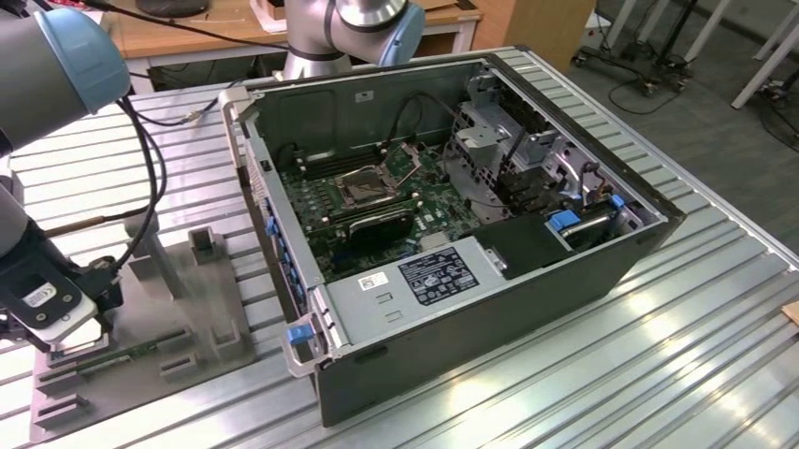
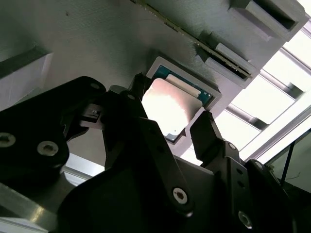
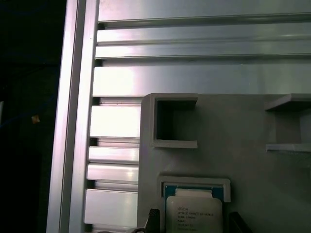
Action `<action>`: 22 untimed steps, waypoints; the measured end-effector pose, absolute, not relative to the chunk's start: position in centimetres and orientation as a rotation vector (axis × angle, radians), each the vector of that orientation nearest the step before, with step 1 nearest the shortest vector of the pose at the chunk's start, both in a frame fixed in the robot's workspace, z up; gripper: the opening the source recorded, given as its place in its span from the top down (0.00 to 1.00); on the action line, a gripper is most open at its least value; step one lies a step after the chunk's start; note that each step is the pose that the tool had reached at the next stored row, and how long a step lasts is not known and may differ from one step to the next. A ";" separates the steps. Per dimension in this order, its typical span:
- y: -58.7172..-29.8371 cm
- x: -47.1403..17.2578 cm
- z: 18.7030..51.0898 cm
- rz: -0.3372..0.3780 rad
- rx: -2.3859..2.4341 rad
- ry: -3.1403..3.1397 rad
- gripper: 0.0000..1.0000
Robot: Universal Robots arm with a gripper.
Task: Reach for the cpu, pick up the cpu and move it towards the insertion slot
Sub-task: 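Pick up the cpu and move it towards the insertion slot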
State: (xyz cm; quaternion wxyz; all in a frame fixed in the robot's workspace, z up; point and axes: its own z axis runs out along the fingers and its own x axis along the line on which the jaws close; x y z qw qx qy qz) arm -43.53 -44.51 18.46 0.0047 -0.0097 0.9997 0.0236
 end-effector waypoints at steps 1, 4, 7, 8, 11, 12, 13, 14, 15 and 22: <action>-44.5 -43.5 18.5 0.074 -0.030 3.131 0.35; -44.5 -43.6 18.5 0.074 -0.030 3.131 0.35; -44.4 -43.5 18.4 0.075 -0.030 3.131 0.35; -44.4 -43.5 18.4 0.075 -0.030 3.131 0.35; -44.4 -43.5 18.4 0.075 -0.030 3.131 0.35; -44.4 -43.5 18.4 0.077 -0.030 3.131 0.35; -44.4 -43.6 18.4 0.080 -0.030 3.131 0.35; -44.3 -43.6 18.3 0.083 -0.030 3.131 0.35; -44.3 -43.5 18.3 0.086 -0.030 3.131 0.35; -44.3 -43.5 18.3 0.089 -0.012 3.131 0.35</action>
